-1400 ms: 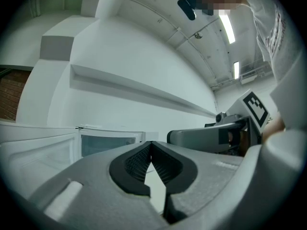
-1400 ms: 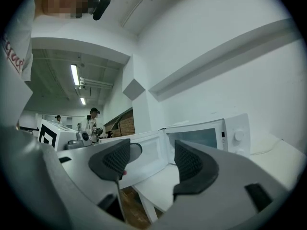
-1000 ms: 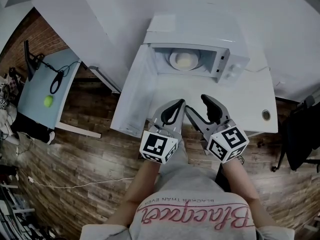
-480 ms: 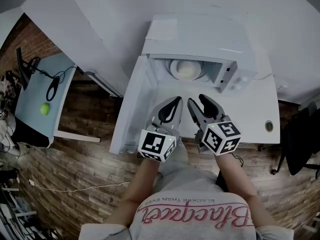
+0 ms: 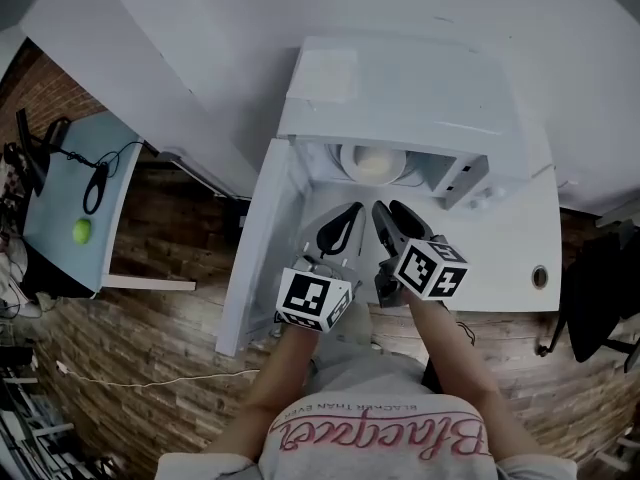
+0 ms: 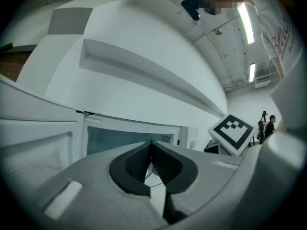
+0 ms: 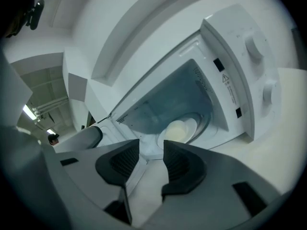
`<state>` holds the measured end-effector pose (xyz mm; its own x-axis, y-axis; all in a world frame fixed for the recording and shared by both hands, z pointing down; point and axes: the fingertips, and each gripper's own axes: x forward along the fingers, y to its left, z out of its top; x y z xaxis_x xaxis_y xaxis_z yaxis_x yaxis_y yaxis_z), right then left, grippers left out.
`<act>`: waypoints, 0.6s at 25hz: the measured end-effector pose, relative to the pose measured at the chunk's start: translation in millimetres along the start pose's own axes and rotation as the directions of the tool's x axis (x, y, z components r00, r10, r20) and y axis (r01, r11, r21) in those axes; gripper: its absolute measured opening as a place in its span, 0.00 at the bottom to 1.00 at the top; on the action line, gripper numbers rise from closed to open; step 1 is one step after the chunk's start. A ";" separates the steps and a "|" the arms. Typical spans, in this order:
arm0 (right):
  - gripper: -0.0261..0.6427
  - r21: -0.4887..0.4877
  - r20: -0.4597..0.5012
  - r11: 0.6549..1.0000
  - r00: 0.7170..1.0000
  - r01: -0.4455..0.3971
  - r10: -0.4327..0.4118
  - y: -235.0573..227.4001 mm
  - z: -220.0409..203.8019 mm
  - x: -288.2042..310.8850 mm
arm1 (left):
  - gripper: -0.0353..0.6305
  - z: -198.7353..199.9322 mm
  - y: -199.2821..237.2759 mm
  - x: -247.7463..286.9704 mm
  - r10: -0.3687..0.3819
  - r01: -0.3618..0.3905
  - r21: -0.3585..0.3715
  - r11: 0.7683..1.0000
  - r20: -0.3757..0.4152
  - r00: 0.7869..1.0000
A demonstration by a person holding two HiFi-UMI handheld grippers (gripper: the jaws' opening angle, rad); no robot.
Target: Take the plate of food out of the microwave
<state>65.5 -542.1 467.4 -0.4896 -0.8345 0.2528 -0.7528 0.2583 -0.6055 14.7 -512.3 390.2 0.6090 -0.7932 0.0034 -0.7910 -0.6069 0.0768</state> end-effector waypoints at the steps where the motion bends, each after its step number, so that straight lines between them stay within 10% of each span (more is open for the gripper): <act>1: 0.28 0.016 -0.009 1.000 1.000 0.011 -0.011 -4.9 -2.5 6.1 | 0.06 -1.3 3.0 3.1 0.002 -0.002 -0.004 1.000 -0.002 1.000; 15: 0.28 0.285 -0.067 0.952 0.993 0.113 -0.098 -46.3 -26.6 72.4 | 0.06 -12.9 30.7 27.1 0.014 -0.015 -0.027 1.000 -0.032 0.999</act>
<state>53.1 -601.5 533.8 -0.4417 -0.8214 0.3609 -0.6466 0.0126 -0.7628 7.7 -551.8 405.5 0.5992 -0.7998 0.0367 -0.7983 -0.5933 0.1034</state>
